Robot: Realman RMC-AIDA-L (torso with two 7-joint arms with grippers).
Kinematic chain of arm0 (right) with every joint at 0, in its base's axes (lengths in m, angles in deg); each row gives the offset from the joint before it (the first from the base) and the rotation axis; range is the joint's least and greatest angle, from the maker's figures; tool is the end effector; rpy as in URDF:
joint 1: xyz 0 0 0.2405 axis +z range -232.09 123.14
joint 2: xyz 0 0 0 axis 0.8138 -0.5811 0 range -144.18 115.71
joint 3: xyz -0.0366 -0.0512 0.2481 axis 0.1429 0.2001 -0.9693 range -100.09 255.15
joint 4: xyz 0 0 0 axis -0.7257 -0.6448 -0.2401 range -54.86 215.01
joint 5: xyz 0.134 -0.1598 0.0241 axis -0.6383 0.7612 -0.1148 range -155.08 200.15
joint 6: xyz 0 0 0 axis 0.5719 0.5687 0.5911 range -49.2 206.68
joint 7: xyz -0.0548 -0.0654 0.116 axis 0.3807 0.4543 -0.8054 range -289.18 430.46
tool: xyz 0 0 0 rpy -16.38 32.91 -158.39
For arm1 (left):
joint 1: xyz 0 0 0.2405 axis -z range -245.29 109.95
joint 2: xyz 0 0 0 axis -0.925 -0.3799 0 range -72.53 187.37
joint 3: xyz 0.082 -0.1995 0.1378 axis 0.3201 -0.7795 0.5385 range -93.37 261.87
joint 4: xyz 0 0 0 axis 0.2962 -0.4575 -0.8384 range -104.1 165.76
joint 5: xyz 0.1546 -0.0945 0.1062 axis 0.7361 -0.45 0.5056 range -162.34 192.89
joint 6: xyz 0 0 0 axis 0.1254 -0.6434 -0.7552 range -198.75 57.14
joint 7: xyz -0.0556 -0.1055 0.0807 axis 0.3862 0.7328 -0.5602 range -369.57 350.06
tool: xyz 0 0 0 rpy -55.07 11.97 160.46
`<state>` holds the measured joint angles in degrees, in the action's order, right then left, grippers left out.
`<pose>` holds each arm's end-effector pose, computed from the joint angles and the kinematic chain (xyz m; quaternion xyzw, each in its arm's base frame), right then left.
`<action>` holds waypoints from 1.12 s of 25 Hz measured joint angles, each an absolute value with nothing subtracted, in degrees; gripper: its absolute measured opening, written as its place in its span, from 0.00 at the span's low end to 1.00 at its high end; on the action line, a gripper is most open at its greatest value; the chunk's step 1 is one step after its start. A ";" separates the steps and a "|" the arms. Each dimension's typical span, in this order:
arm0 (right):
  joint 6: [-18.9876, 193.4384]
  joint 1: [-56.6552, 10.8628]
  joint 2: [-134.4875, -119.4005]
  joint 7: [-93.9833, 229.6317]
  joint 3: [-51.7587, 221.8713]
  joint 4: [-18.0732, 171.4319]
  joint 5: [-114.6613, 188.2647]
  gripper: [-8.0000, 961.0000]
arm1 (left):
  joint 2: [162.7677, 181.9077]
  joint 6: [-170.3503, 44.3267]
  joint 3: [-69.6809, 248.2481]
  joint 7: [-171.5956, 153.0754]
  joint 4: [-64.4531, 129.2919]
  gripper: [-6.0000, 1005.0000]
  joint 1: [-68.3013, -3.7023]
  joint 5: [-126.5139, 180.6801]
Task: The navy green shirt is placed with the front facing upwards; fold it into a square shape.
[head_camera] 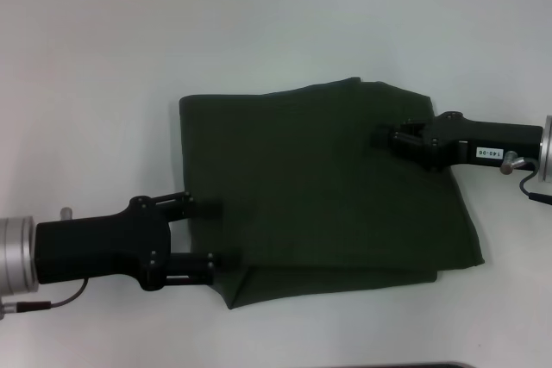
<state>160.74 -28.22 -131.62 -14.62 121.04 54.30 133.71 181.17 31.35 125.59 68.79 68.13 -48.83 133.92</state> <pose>0.3058 0.2996 -0.0295 -0.8891 0.3749 0.2360 0.1151 -0.2832 0.2333 -0.0372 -0.9195 -0.2805 -0.2754 0.0023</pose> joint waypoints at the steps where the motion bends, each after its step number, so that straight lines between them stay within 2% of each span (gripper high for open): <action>1: 160.74 -28.17 -131.59 -14.71 121.04 54.30 133.71 0.17 | 181.17 31.44 125.67 68.97 68.13 0.84 -48.84 134.09; 4: 160.76 -28.00 -131.55 -14.84 121.03 54.32 133.71 0.17 | 181.17 31.52 125.61 69.35 68.11 0.84 -48.75 134.96; 12: 162.55 -27.78 -131.48 -15.06 120.69 54.33 133.71 0.26 | 181.08 31.56 125.07 69.34 68.17 0.84 -48.53 135.93; 15: 165.21 -28.03 -130.95 -16.27 119.14 54.26 133.71 0.29 | 181.08 31.50 124.95 69.06 68.07 0.84 -46.99 135.43; 18: 168.46 -28.47 -129.81 -19.13 117.94 54.14 133.82 0.32 | 181.14 31.30 124.94 69.03 67.80 0.84 -45.76 135.38; 23: 171.15 -29.93 -127.95 -23.73 116.89 53.54 133.86 0.56 | 181.24 30.95 124.94 68.54 66.83 0.84 -44.07 134.30; 28: 175.39 -31.75 -126.38 -24.44 114.23 53.46 133.89 0.67 | 181.14 31.19 124.85 68.32 66.17 0.84 -43.59 132.03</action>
<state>175.39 -31.75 -126.38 -24.44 114.23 53.46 133.89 181.14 31.19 124.85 68.32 66.17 -43.59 132.03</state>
